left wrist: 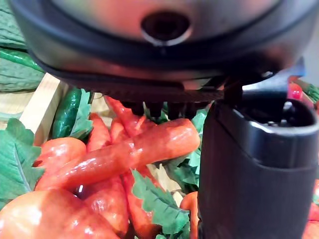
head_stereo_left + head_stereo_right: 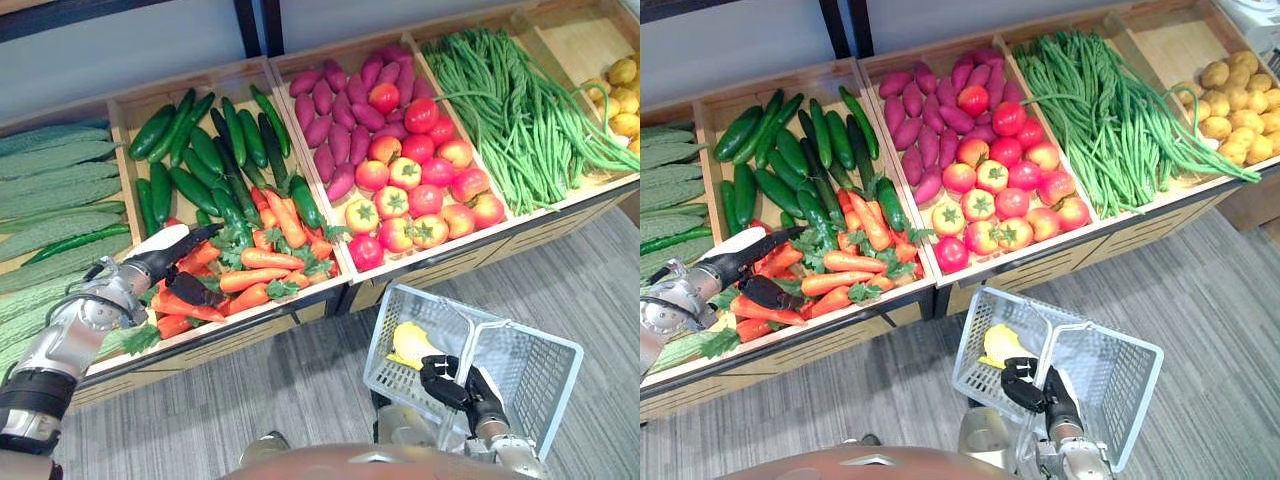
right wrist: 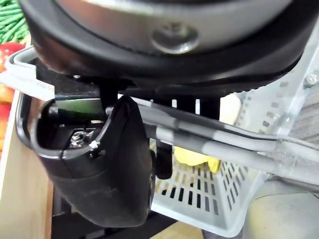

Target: Pick vegetable in the basket

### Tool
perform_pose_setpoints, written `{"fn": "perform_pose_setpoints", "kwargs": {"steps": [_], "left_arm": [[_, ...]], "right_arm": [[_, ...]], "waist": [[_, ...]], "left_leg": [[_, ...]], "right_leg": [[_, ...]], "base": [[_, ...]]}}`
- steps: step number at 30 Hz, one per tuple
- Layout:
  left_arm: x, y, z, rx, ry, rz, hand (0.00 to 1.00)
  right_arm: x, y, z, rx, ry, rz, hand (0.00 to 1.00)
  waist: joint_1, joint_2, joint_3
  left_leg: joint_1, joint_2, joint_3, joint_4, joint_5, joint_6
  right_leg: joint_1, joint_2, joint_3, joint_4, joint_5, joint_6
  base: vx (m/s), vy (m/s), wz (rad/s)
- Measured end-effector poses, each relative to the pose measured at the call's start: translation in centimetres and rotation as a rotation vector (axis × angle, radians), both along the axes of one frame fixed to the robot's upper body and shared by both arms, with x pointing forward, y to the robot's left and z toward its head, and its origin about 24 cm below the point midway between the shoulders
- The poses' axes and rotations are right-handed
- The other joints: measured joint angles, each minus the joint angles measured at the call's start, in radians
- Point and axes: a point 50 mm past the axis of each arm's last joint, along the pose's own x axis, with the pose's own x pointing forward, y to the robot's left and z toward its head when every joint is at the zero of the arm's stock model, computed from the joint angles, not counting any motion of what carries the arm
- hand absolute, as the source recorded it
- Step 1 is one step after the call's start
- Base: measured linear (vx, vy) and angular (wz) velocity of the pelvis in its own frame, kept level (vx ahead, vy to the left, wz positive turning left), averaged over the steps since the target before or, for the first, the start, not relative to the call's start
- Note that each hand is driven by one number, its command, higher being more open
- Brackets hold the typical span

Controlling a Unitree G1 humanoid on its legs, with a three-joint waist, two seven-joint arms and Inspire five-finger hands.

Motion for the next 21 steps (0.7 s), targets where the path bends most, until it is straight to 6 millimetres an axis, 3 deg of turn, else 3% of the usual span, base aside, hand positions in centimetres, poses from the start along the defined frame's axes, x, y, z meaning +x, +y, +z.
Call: {"fn": "perform_pose_setpoints", "kwargs": {"steps": [7,8,16,21], "left_arm": [[-1.0,1.0,0.0,-0.007,-0.018,0.043,1.0],[-1.0,1.1,0.1,-0.009,-0.029,0.044,0.0],[-1.4,2.1,0.4,-0.029,-0.071,0.098,0.0],[-2.1,2.1,-1.9,-0.076,-0.002,0.138,0.0]], "right_arm": [[0.3,-0.6,0.3,-0.014,-0.016,0.006,0.0],[0.3,-0.7,0.3,-0.013,-0.019,0.003,0.0],[0.5,-1.2,-0.3,0.002,-0.019,-0.01,0.0],[0.3,-1.8,-0.5,0.0,-0.006,-0.023,0.0]], "waist": [[0.0,0.009,0.011],[0.002,0.007,0.014],[0.0,0.004,0.018],[-0.004,0.009,0.021]], "left_leg": [[-0.027,-0.002,0.039,0.001,0.0,0.001],[-0.032,-0.002,0.043,0.001,0.0,0.001],[-0.028,-0.001,0.059,0.001,0.0,0.0],[-0.03,0.002,0.062,0.0,0.0,0.0]], "right_leg": [[-0.067,0.005,0.037,0.032,0.001,0.001],[-0.077,0.006,0.044,0.038,0.002,0.001],[-0.089,0.001,0.048,0.054,0.002,0.002],[-0.093,-0.001,0.048,0.057,0.002,0.002]], "base": [[-0.05,-0.02,-0.15],[-0.05,-0.02,-0.08],[-0.02,-0.006,-0.04],[0.0,0.0,0.0]]}}
